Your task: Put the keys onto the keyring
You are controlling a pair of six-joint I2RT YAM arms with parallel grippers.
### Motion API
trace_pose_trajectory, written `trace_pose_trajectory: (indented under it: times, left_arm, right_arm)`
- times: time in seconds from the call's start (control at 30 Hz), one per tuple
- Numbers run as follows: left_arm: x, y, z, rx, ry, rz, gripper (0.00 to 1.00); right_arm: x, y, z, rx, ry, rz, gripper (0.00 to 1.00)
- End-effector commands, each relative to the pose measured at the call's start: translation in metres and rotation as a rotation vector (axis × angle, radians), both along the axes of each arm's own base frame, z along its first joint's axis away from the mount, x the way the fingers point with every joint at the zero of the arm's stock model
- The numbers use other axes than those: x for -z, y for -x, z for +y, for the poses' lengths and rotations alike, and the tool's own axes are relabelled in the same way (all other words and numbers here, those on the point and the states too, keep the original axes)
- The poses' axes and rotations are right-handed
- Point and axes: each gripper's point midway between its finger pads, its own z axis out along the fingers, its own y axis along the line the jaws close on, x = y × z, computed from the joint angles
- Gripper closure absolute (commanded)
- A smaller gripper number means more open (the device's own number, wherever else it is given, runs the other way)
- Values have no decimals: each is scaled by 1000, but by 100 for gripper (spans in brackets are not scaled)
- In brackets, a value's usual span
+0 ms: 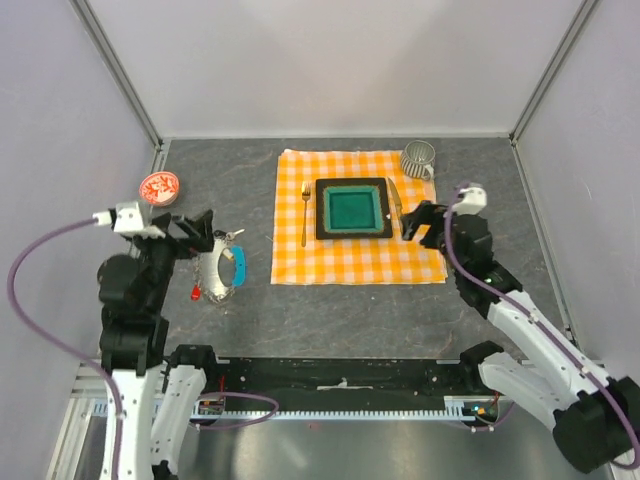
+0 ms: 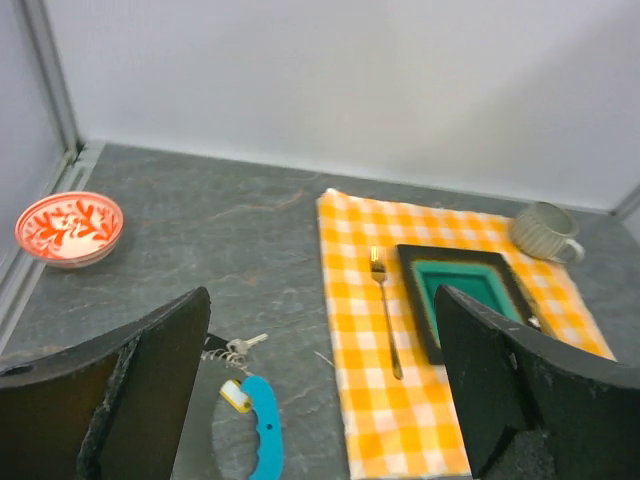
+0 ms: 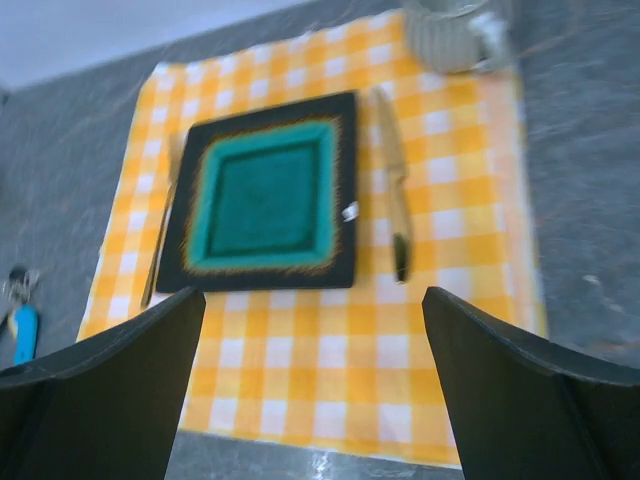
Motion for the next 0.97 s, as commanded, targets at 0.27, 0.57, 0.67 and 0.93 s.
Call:
trace_pose_trajectory:
  times: [0.27,0.57,0.67,0.93]
  left_arm:
    - [-26,109,-13,108,-79,-207,1]
    - [-64,138,-9,94,-11,-348,1]
    - [-68,143,-9,98,-19,-364,1]
    - [-77,151,-8,95,-27,-409,1]
  right_arm:
    - [-129,77,-153,526,6,-289,2]
    - [-177,134,-189,627,83,-424,2]
    - [-178,137,-191,631,92,-429,2]
    - [-182,140,-191,627,99,-441,2]
